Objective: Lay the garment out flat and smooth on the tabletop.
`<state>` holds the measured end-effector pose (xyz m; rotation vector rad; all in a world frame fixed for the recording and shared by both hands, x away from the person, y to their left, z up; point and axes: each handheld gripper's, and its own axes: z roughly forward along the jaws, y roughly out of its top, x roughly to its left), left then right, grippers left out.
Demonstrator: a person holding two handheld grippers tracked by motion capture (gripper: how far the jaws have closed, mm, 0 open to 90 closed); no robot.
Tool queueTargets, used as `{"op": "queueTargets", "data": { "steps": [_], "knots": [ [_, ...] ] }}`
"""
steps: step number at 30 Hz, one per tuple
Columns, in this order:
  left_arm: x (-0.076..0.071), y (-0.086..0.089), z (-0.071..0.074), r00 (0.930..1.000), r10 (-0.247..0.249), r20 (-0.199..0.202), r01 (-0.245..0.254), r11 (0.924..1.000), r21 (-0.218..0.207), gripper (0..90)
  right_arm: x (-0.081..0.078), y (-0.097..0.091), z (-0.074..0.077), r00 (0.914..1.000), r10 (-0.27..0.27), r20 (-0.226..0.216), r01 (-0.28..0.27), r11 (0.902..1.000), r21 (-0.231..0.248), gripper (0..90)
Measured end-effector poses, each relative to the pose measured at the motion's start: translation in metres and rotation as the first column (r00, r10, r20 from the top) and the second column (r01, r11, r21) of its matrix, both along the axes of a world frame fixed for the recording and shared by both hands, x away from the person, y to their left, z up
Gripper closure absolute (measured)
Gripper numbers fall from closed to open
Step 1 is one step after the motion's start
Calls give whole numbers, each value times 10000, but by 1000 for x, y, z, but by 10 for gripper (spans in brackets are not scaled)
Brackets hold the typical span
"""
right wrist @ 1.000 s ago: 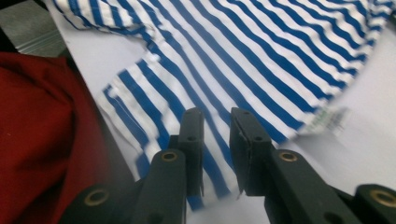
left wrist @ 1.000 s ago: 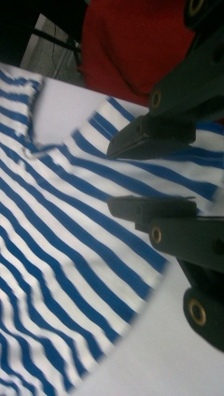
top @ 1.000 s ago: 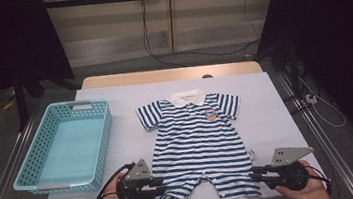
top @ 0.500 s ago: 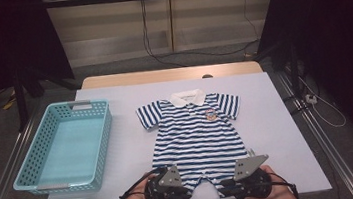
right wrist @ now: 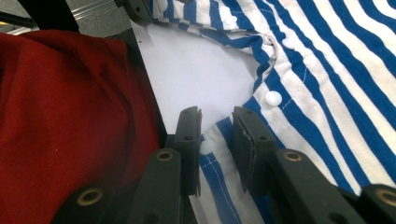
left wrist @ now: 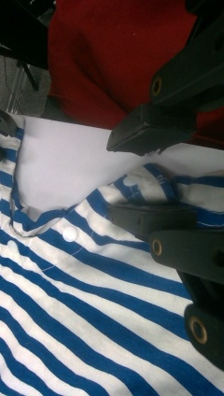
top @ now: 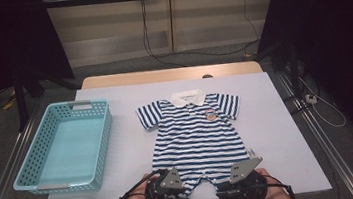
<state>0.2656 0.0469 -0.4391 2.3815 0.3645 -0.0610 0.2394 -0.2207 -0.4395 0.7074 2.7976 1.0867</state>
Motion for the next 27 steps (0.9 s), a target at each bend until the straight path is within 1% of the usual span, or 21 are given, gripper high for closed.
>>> {"op": "queueTargets", "data": {
  "steps": [1, 2, 3, 5, 6, 7, 8, 9, 10, 11, 12, 13, 14, 16, 17, 21, 22, 24, 25, 26, 27],
  "knots": [
    [0, -1, -1, 9999, -94, 47, 94, 9999, -103, 627, 0, 0, 0, 10000, -11, -55, 11, 10000, 33, 742],
    [0, -2, 1, 9993, -176, 343, 169, 9996, 208, 633, 1, 0, 0, 10000, 10, 23, -10, 10000, 32, 765],
    [-1, -3, 1, 9981, -55, 611, 36, 9995, 315, 678, 1, 0, 0, 9999, -6, -127, 9, 9998, 203, 780],
    [2, -3, 2, 9997, -5, 255, 0, 9998, 201, 760, 1, 1, 1, 10000, -17, -55, 19, 9996, 269, 844],
    [0, -4, 1, 9994, 336, -97, -337, 9994, -79, 777, 1, 1, 2, 9999, -54, -119, 58, 9994, 353, 860],
    [0, -4, 2, 9999, 49, -156, -51, 9999, -114, 781, 2, 0, 3, 9999, -104, -129, 109, 9991, 417, 874],
    [-2, -6, 2, 9989, 238, -399, -253, 9990, -373, 781, 2, 0, 3, 9997, -70, -235, 84, 9983, 584, 886],
    [-3, -8, 3, 9989, 165, -444, -185, 9988, -455, 781, 3, 0, 3, 9998, -58, -200, 69, 9982, 591, 891],
    [-1, -8, 1, 9981, -62, -606, 8, 9961, -884, 781, 2, 0, 3, 9997, -94, -221, 107, 9983, 577, 894],
    [-2, -9, 4, 9980, 152, -614, -195, 9974, -691, 780, 3, 0, 3, 9998, -43, -202, 55, 9983, 587, 894],
    [1, -10, 2, 9960, -18, -890, -89, 9929, -1187, 772, 2, 1, 3, 9997, -65, -219, 77, 9983, 572, 895],
    [2, -9, 3, 9948, 41, -1019, -160, 9930, -1168, 754, 2, 1, 4, 9998, -39, -174, 49, 9983, 580, 894],
    [4, -7, 6, 9948, -247, -986, 159, 9958, -897, 714, 2, 0, 4, 9998, -46, -172, 57, 9981, 620, 892],
    [3, -6, 7, 9948, 54, -1020, -160, 9945, -1034, 620, 1, -2, 6, 9999, -38, -138, 47, 9977, 674, 863],
    [3, -5, 9, 9941, 126, -1080, -258, 9922, -1219, 615, 1, -3, 7, 9999, -79, -141, 88, 9978, 661, 842],
    [12, 10, 11, 9927, 636, -1024, -765, 9889, -1272, 636, -2, -10, 6, 9996, -249, -103, 254, 9987, 433, 761],
    [15, 15, 10, 9923, 572, -1102, -728, 9871, -1428, 638, -2, -12, 5, 9996, -267, -61, 269, 9992, 303, 738],
    [18, 22, 11, 9898, 1090, -922, -1193, 9862, -1147, 645, -3, -13, 3, 9995, -268, -161, 271, 9995, 188, 679],
    [20, 25, 10, 9880, 1195, -977, -1300, 9855, -1094, 644, -2, -13, 2, 9997, -206, -88, 207, 9998, 55, 668],
    [22, 27, 8, 9876, 1321, -847, -1403, 9851, -998, 643, -3, -11, 2, 9993, -229, -296, 232, 9997, 109, 676],
    [24, 29, 6, 9882, 1281, -844, -1367, 9850, -1055, 637, -3, -10, 1, 9996, -128, -265, 131, 9999, 111, 686]
  ]
}}
